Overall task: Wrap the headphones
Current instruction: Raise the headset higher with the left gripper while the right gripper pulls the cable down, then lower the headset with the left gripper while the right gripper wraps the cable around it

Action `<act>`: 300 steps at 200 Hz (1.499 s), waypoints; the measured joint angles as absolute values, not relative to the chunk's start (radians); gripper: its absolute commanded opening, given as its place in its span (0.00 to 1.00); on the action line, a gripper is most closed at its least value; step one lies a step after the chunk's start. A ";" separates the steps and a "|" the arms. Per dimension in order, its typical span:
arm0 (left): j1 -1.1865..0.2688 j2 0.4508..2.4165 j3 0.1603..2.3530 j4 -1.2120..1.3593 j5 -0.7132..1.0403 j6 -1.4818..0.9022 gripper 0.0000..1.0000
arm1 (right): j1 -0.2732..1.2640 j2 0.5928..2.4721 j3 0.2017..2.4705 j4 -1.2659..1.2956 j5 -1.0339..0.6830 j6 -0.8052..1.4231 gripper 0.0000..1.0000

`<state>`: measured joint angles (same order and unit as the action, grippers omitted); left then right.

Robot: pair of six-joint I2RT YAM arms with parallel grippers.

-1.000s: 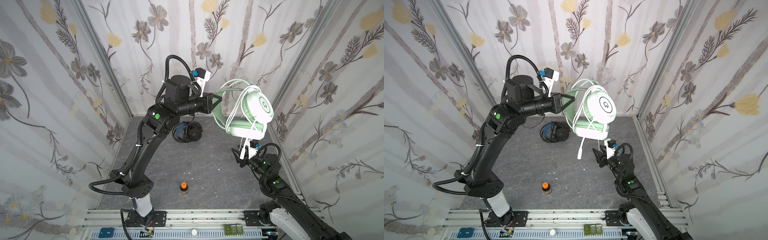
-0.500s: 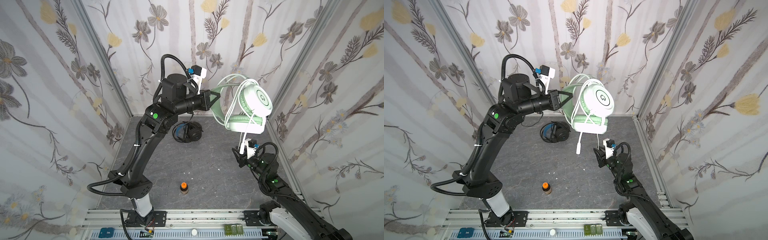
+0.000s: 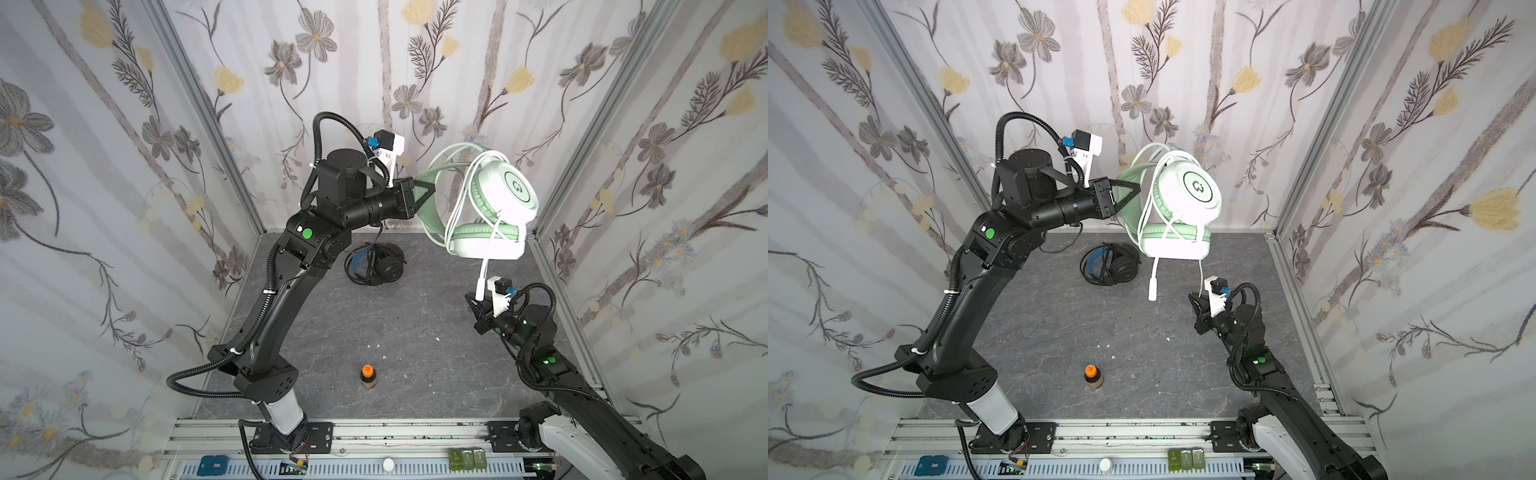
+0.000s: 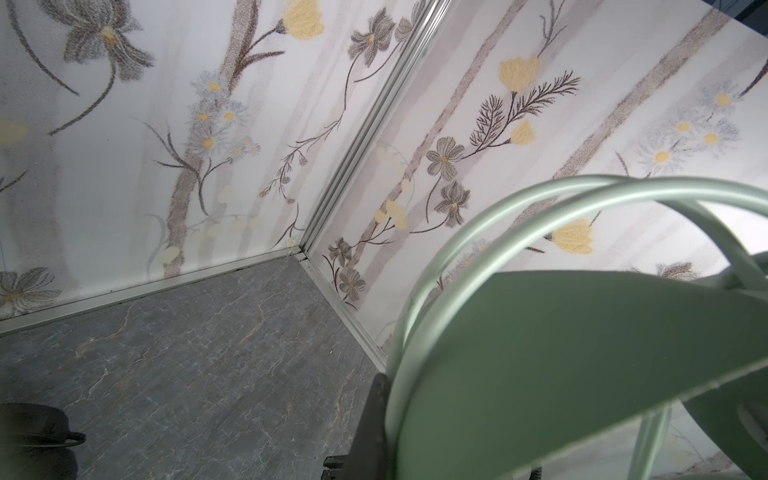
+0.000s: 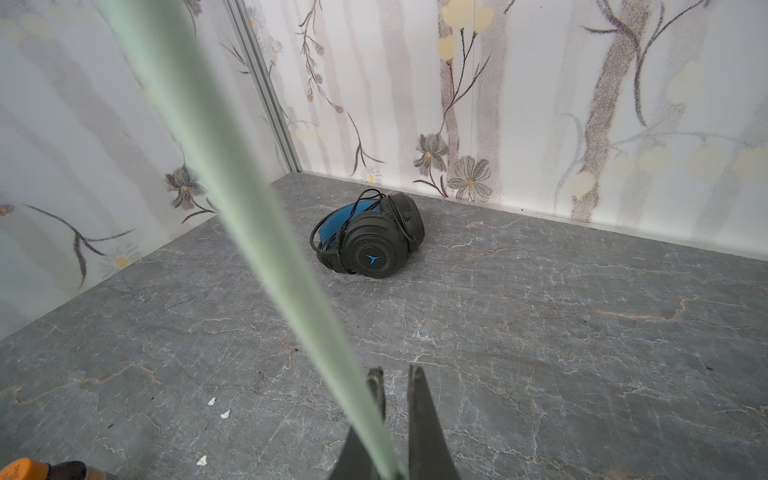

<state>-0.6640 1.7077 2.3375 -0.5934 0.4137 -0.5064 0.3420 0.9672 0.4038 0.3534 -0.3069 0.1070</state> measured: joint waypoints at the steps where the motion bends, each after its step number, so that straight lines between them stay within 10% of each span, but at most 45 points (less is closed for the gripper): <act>1: -0.664 1.708 2.337 -0.593 0.414 -0.507 0.00 | 0.342 0.967 0.404 0.353 -0.307 0.105 0.00; 140: -0.720 1.735 2.166 -0.338 0.001 -0.733 0.00 | 0.407 1.017 0.509 0.219 -0.248 0.023 0.00; 300: -0.673 2.133 2.471 -0.722 -0.548 -0.498 0.00 | 0.710 0.971 0.933 -0.263 -0.124 -0.186 0.00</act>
